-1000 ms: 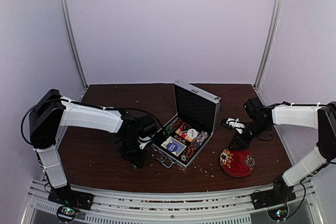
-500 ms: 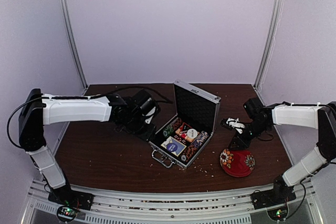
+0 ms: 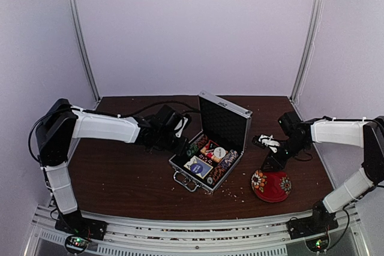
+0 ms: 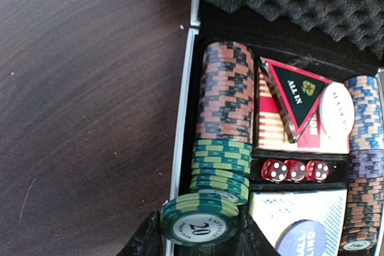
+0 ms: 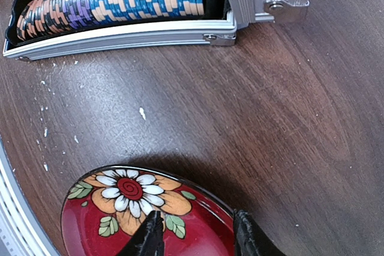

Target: Pack up texas hold em set

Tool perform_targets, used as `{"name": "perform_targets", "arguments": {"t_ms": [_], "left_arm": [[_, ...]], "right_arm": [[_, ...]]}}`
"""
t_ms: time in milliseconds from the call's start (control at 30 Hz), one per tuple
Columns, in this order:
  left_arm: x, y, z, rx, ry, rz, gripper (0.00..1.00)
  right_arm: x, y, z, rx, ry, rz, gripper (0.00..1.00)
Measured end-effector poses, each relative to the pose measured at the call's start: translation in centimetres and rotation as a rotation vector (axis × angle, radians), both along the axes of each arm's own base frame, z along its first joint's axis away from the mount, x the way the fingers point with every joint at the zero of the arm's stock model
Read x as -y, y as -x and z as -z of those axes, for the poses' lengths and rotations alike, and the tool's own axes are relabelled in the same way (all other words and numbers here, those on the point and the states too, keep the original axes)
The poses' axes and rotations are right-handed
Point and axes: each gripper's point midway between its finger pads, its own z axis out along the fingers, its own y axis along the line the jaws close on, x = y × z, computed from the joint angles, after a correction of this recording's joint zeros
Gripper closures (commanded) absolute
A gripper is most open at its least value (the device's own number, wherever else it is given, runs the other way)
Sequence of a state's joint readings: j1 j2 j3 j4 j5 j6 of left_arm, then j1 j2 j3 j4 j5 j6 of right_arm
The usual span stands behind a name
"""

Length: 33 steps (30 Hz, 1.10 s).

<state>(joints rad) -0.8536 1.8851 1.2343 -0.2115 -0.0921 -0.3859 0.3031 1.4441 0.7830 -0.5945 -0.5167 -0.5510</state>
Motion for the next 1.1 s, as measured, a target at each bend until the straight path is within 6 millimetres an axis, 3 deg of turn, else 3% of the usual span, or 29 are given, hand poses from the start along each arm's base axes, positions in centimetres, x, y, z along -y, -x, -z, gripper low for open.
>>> {"name": "perform_targets", "arguments": {"t_ms": [267,467,733,1100], "left_arm": [[1.1,-0.1,0.4,0.004,0.035,0.032,0.63],[1.5,0.2,2.5,-0.032,0.025,0.055,0.63],[1.7,0.3,2.7,-0.036,0.023,0.067,0.46],[1.9,0.4,2.6,-0.034,0.023,0.073,0.44]], "right_arm": [[0.0,0.0,0.0,0.000,0.000,0.000,0.60],[0.0,0.0,0.0,0.000,0.000,0.000,0.60],[0.0,0.0,0.0,0.001,0.001,0.000,0.60],[-0.1,-0.2,-0.2,0.006,-0.001,0.000,0.60]]}}
